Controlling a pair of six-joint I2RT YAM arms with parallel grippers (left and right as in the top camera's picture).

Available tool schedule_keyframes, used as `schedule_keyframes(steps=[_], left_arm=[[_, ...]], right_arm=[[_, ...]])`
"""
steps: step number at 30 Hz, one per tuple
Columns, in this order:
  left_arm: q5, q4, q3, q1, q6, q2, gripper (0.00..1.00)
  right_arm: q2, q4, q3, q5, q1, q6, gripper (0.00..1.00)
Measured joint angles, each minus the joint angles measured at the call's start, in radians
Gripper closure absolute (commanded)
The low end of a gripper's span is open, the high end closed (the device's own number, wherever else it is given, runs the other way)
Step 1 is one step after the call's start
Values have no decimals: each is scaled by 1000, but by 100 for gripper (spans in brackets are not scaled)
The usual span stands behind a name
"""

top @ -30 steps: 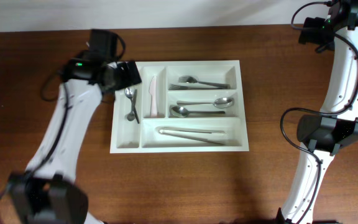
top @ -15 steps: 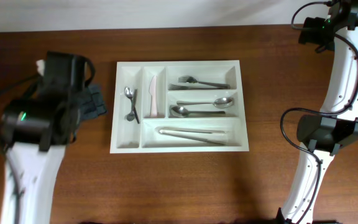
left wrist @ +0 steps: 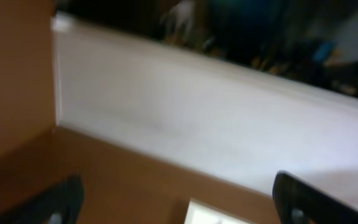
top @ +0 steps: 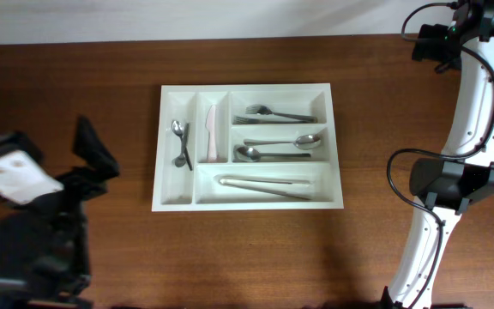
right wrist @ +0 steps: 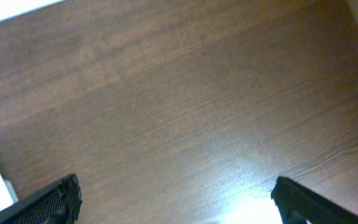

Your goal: Pack container

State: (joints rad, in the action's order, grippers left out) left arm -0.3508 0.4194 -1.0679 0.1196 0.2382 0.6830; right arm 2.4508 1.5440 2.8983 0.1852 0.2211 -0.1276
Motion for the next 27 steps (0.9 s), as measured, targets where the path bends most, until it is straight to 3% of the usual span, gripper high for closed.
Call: schedule_keyframes(steps=[3,5,8,16,27], left_arm=[[140,-248,267,-35,-151,-101,1],[216,-293,397,-54,-204,-164,1],[316,-307,564,-97,-255,-264,1],[370,-311,791,-174,-222,-461,1],[378,-244,949,-207,-215,-644,1]], right_arm=[[0,0,0,0,0,0,1],[0,0,0,0,0,0,1],[0,0,0,0,0,0,1],[0,0,0,0,0,0,1],[0,0,0,0,0,0,1]])
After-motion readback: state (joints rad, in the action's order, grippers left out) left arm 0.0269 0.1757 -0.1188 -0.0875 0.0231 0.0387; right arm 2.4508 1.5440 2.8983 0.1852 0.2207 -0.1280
